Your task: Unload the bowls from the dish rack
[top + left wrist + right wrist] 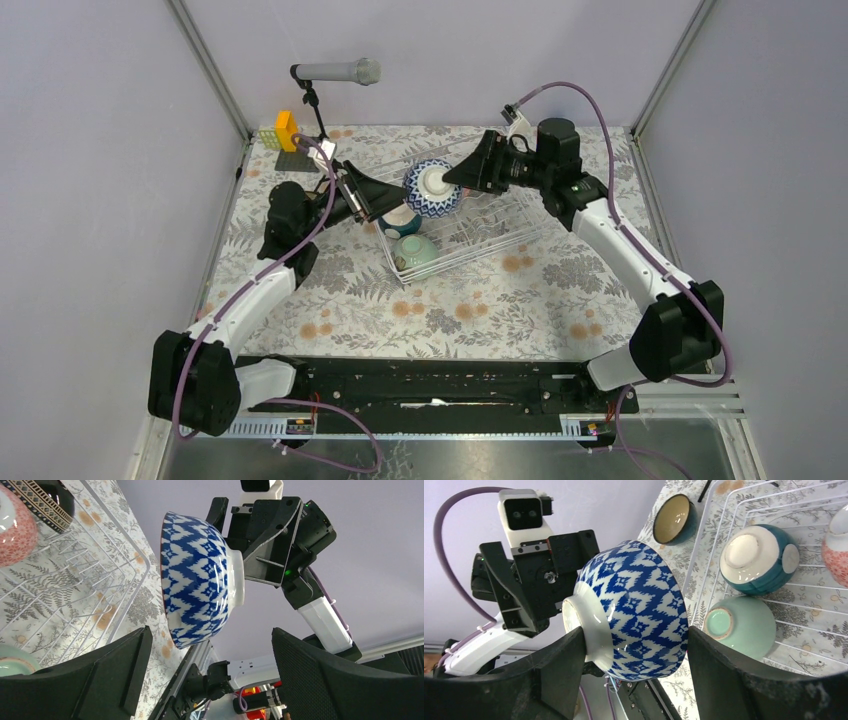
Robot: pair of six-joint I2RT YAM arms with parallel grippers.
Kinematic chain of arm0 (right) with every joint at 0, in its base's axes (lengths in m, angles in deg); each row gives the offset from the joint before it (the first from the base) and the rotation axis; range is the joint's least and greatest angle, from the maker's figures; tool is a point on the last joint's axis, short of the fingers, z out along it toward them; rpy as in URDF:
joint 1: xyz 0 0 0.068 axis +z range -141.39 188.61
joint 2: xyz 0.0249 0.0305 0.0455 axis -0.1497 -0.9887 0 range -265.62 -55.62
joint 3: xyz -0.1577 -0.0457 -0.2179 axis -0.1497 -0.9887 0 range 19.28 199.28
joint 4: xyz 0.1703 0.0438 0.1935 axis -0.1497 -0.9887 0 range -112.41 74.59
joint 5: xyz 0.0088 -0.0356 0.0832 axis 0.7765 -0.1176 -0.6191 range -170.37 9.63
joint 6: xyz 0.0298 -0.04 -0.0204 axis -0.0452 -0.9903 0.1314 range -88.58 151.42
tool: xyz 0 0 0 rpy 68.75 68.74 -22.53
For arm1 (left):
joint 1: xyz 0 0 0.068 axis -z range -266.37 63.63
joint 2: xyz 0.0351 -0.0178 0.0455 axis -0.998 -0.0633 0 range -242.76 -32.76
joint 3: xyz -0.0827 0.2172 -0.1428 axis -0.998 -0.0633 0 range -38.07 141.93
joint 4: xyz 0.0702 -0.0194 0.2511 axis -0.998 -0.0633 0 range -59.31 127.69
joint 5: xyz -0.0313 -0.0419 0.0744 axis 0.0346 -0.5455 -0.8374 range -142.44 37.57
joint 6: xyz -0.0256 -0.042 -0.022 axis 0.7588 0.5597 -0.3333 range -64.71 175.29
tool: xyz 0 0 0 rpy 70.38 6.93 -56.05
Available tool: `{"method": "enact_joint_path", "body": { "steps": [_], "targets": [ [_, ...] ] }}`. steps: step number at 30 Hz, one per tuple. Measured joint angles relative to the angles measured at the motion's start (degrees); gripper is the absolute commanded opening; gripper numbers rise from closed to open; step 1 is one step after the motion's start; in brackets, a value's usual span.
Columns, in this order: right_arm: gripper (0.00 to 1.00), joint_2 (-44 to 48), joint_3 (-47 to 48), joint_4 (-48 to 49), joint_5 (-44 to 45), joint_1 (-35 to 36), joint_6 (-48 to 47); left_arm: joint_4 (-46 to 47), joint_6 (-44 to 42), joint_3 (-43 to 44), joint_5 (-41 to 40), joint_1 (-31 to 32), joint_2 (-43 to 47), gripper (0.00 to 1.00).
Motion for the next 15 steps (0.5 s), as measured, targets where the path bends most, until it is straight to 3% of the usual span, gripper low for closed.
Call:
{"method": "enact_joint_path", "body": {
  "steps": [7,15],
  "targets": [
    [0.60,0.9,-1.7,3.3,-3.3,0.0,1.5,3.1,2.2,-0.8,-0.2,1.5,0.0,0.76],
    [0.60,1.0,-4.9,10.4,-6.7,-0.1,6.1,13.2,8.9,-2.7,0.4,3.0,-1.3,0.60]
  ]
}}
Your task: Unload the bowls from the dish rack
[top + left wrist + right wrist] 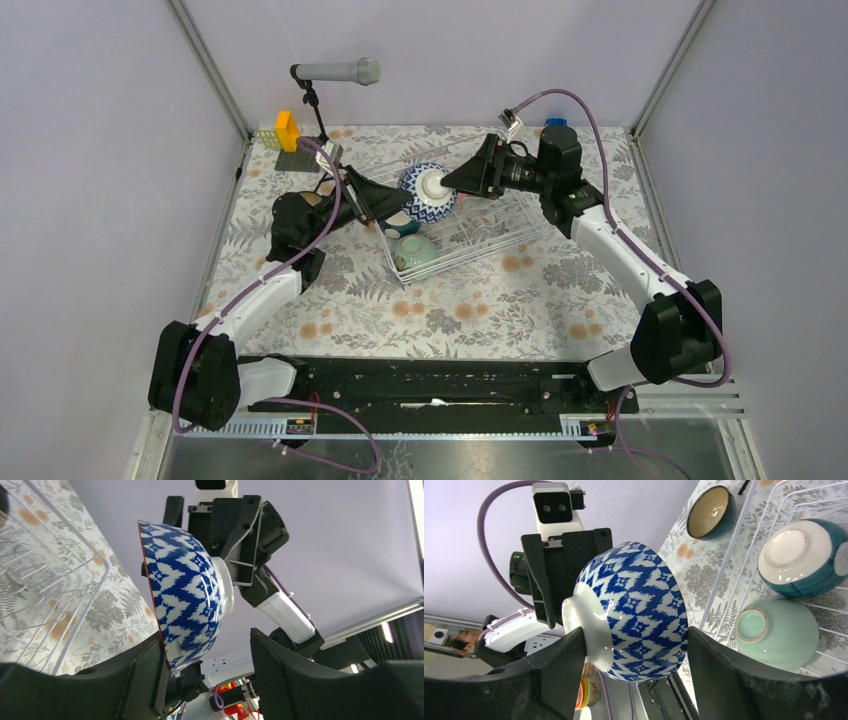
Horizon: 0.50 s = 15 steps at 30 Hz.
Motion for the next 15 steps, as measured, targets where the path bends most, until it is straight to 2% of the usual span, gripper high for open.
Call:
{"method": "enact_joint_path", "body": {
  "steps": [3,7,11,15],
  "targets": [
    [0.60,0.0,-1.1,3.6,-1.4,0.0,3.0,4.3,2.6,-0.8,0.1,0.3,-0.4,0.53],
    [0.60,0.0,-1.6,8.0,-2.7,0.0,6.8,9.4,5.4,-1.2,0.2,0.4,-0.9,0.35],
    [0.60,0.0,-1.8,11.8,-3.5,0.0,10.3,14.6,8.1,-1.4,-0.1,0.4,-1.7,0.24],
    [0.60,-0.2,-2.4,15.2,-4.0,0.0,13.8,20.1,10.8,-1.4,-0.5,0.7,-3.1,0.20]
  ]
}}
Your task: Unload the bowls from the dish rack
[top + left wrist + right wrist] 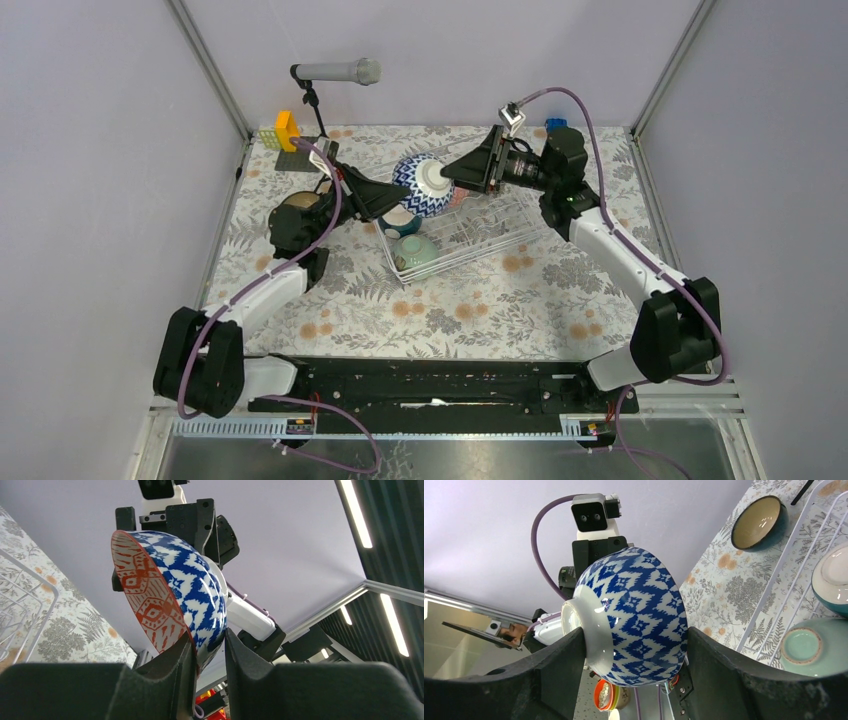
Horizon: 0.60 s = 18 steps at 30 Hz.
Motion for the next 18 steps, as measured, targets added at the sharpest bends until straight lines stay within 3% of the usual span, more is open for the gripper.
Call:
{"method": "enact_joint_path", "body": {
  "steps": [7,18],
  "targets": [
    [0.60,-1.7,-1.4,5.5,0.1,-0.3,5.0,6.7,3.6,0.1,-1.2,0.1,-3.5,0.25],
    [0.62,-4.2,-1.7,12.6,2.4,-1.0,12.0,14.8,9.2,4.4,-3.5,0.3,-10.5,0.18]
  ]
}}
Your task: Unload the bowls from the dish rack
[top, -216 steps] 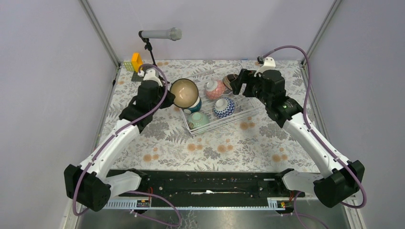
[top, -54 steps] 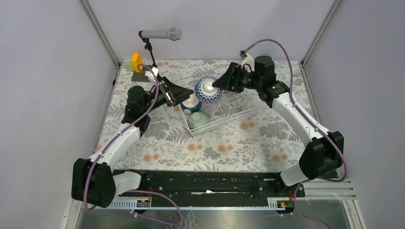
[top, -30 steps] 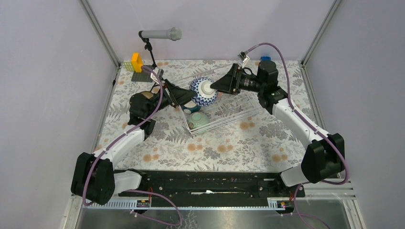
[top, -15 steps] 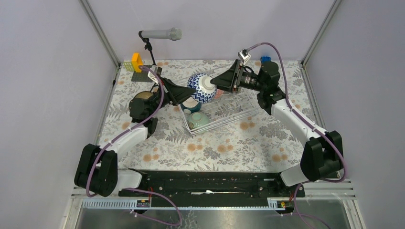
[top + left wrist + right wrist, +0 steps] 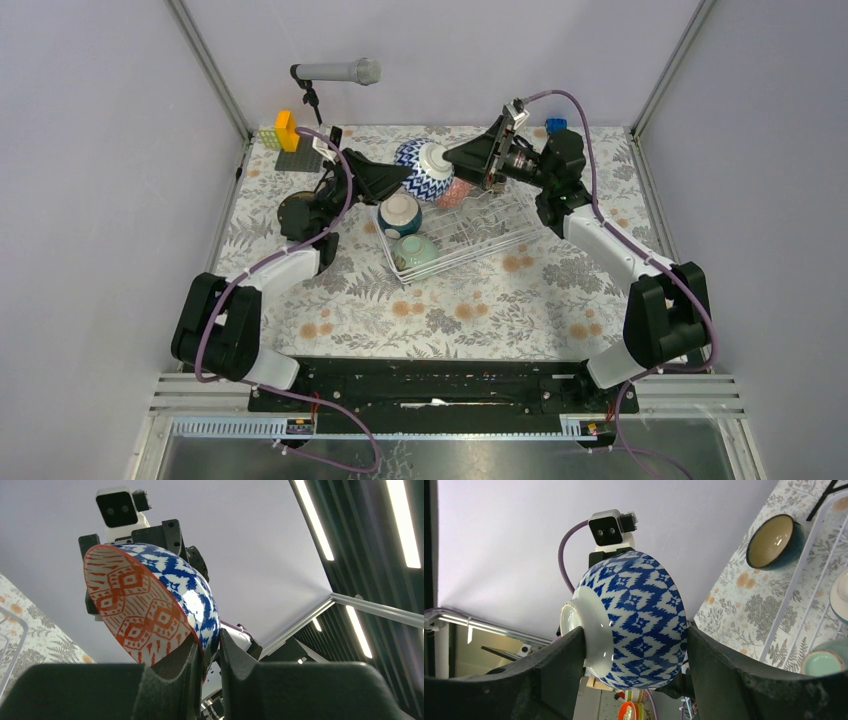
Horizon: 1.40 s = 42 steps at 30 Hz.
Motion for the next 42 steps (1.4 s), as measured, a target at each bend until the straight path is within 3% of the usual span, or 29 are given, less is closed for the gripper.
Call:
{"method": "enact_joint_path", "body": {
  "steps": [6,10,21,28,33,38,42],
  "targets": [
    [0.63,-0.5,0.0,3.9,1.8,0.0,2.7,0.3,0.5,2.8,-1.5,0.2,-1.2,0.16],
    [0.65,-1.2,0.0,5.1,3.4,0.0,3.8,0.5,0.6,4.0,-2.8,0.4,-2.4,0.01],
    [0.93,-2.7,-0.6,1.2,6.3,-0.1,-1.6,0.1,0.1,6.4,-5.4,0.9,-4.5,0.00],
    [0.93,-0.2,-0.2,-9.7,10.5,-0.1,-10.9,-3.4,-3.0,4.9,-5.2,0.9,-4.1,0.00],
    [0.94,2.0,0.8,-22.1,15.4,0.2,-20.4,-17.9,-11.2,4.0,-5.0,1.4,0.7,0.00],
    [0.95,3.9,1.7,-33.7,21.4,0.7,-29.2,-46.7,-27.6,5.8,-9.6,2.2,10.7,0.00],
    [0.96,5.9,1.9,-40.6,26.4,0.8,-34.6,-70.9,-42.0,10.7,-19.8,2.3,16.6,0.04]
  ]
}}
